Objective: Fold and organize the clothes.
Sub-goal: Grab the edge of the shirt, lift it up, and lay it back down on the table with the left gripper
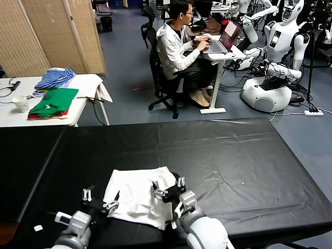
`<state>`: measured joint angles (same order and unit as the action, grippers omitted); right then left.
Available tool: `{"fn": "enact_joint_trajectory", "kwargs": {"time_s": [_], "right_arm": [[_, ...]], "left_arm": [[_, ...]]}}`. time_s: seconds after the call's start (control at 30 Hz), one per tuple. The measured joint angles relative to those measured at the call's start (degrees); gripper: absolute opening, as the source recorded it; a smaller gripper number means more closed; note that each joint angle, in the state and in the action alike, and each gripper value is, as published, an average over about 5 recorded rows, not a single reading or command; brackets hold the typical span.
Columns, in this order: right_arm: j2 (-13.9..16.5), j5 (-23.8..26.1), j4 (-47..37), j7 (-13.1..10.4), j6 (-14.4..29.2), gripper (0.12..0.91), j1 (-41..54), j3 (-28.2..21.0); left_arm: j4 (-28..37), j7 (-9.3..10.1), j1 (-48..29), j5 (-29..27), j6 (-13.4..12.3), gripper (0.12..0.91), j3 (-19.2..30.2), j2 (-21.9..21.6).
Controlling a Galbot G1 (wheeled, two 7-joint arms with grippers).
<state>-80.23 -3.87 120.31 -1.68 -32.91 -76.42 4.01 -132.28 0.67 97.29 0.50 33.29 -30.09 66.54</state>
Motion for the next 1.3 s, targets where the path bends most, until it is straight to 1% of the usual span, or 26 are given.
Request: {"fn": "enact_joint_trajectory", "kwargs": {"time_s": [0.13, 0.3, 0.57, 0.73, 0.9, 1.03, 1.2, 1.3], "right_arm": [[0.3, 0.2, -1.4, -0.8, -2.2, 0.907, 1.8, -1.1], [0.8, 0.8, -2.0, -2.5, -4.5, 0.907, 2.1, -0.7], [0.8, 1.8, -1.4, -4.4, -5.2, 0.907, 0.8, 0.7], [0.9, 1.8, -1.0, -5.8, -5.6, 0.907, -0.3, 2.3], [1.2, 1.0, 1.2, -6.0, -5.7, 0.907, -2.3, 3.6], [1.8, 0.2, 4.2, -5.8, -5.8, 0.907, -4.7, 4.7], [2.4, -0.7, 8.6, -5.0, -6.1, 0.907, -8.0, 4.8], [2.4, -0.6, 10.6, -4.6, -5.7, 0.907, -10.2, 4.0]], "left_arm": [[1.0, -0.08, 0.0, 0.3, 0.0, 0.907, 0.2, -0.2], [2.0, -0.12, -0.2, 0.2, 0.0, 0.907, 0.4, -0.5], [3.5, -0.86, -0.5, -1.1, 0.9, 0.907, 0.5, -1.4], [2.8, -0.94, -0.4, -1.0, 1.7, 0.907, 0.1, -1.6], [0.3, -0.85, 0.4, -0.7, 1.7, 0.907, -0.2, -1.6], [-1.3, -0.71, 0.4, -0.4, 0.9, 0.907, 0.4, -1.4], [-1.0, -0.58, -0.7, 0.4, -0.5, 0.907, 1.0, -1.3], [-0.5, -0.53, -1.3, 0.7, -0.7, 0.907, 1.1, -1.2]]}}
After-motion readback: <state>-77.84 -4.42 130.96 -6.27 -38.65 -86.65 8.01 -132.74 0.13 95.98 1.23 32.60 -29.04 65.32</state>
